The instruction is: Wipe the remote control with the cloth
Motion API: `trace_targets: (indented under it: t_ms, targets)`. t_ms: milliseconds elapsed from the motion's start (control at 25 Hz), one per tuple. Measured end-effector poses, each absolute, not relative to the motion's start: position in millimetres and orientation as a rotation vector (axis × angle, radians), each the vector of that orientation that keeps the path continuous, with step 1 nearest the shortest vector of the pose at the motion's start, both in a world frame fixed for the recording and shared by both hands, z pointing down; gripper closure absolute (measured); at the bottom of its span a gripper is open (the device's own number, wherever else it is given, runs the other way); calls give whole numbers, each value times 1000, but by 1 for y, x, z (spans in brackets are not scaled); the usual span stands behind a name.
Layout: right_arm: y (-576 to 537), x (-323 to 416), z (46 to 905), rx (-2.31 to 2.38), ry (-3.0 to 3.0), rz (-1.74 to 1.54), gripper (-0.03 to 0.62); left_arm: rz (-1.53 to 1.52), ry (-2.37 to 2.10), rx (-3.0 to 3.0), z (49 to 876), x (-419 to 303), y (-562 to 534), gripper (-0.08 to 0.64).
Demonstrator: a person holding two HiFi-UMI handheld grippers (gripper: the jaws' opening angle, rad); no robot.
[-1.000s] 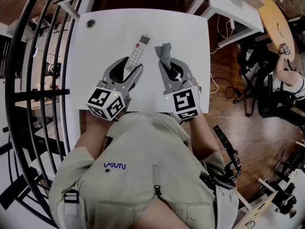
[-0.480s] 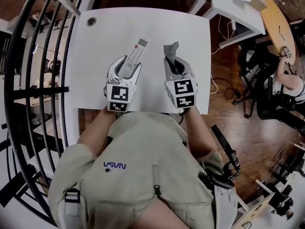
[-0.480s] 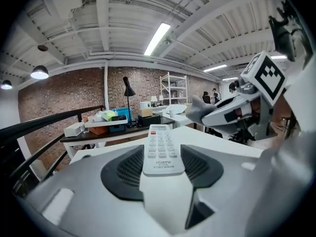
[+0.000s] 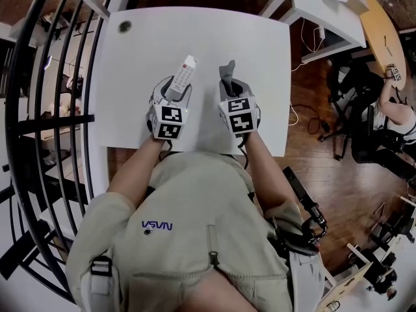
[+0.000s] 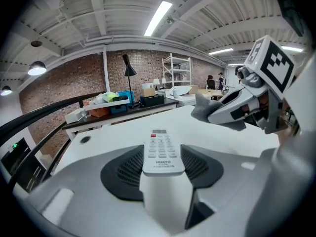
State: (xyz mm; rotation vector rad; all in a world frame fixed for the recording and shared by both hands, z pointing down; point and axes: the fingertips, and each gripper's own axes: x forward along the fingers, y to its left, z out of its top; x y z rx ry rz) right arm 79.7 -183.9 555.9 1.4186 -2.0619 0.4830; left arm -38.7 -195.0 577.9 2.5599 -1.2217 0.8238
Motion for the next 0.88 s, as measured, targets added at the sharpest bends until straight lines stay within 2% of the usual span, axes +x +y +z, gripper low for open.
trace_targets:
  t_ms: [640,880]
  targets:
    - [-183,86,633,1269,-1881,611,566,993,-1163,2467,630,-40,-198,318]
    - [-178,81,645,1236,-1870,629,544,1057,-1131,2391,654,-46,-195,318]
